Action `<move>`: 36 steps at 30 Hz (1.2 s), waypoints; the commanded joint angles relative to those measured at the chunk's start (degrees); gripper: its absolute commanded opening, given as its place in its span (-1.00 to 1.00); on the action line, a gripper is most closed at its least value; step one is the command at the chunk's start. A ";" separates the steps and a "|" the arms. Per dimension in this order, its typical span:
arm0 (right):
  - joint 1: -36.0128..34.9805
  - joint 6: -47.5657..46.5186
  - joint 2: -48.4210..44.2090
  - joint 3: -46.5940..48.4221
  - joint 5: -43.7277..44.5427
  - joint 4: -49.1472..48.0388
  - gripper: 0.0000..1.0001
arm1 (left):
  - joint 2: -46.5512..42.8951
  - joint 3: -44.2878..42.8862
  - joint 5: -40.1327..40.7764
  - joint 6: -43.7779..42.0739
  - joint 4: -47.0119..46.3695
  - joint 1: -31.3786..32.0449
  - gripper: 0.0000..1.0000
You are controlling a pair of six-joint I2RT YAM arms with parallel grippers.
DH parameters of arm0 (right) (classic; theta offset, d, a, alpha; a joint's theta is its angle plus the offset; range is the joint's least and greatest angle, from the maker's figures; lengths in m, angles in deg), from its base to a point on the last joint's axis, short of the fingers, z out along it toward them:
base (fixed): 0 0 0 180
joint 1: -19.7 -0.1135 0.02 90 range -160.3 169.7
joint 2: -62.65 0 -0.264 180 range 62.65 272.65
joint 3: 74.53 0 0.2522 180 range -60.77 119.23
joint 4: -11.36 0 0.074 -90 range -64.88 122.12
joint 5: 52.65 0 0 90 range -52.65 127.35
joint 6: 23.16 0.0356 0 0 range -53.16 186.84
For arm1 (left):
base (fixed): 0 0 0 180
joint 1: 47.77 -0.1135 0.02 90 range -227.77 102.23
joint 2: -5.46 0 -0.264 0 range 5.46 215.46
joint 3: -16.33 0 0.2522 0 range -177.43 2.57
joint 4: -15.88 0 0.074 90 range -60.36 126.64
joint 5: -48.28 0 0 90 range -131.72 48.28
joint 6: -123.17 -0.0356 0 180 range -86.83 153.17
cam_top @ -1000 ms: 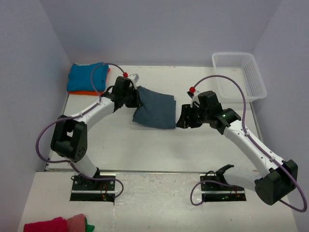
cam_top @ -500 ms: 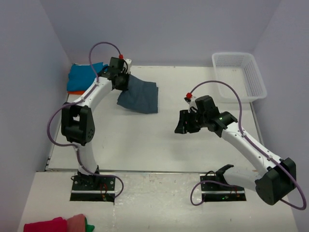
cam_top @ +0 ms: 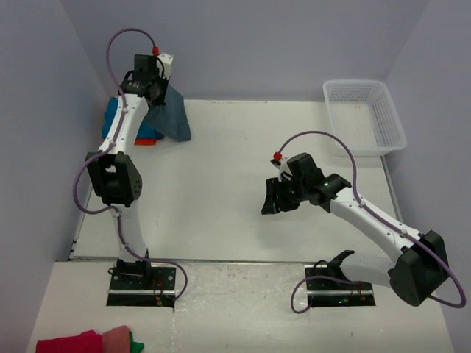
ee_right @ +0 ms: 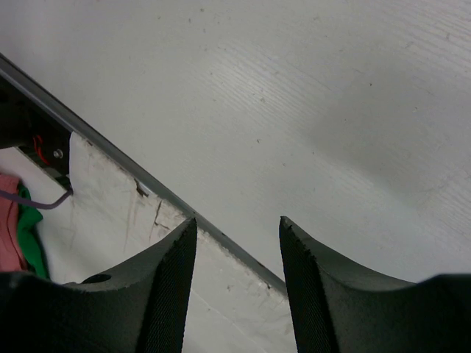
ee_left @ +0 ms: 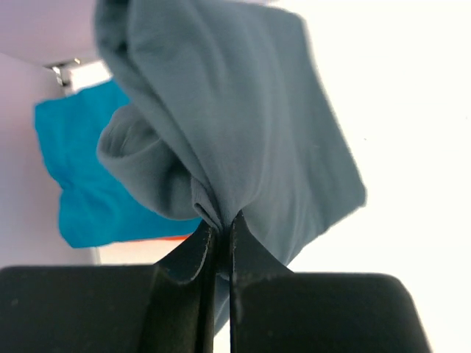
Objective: Fold and stack the t-shirts
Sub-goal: Put the neatly folded tshirt into the corner of the board with the left arm
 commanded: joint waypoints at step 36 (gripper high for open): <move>-0.78 0.95 4.35 -2.80 -0.43 -1.06 0.01 | -5.93 -10.75 1.86 -8.41 0.12 -0.97 -1.00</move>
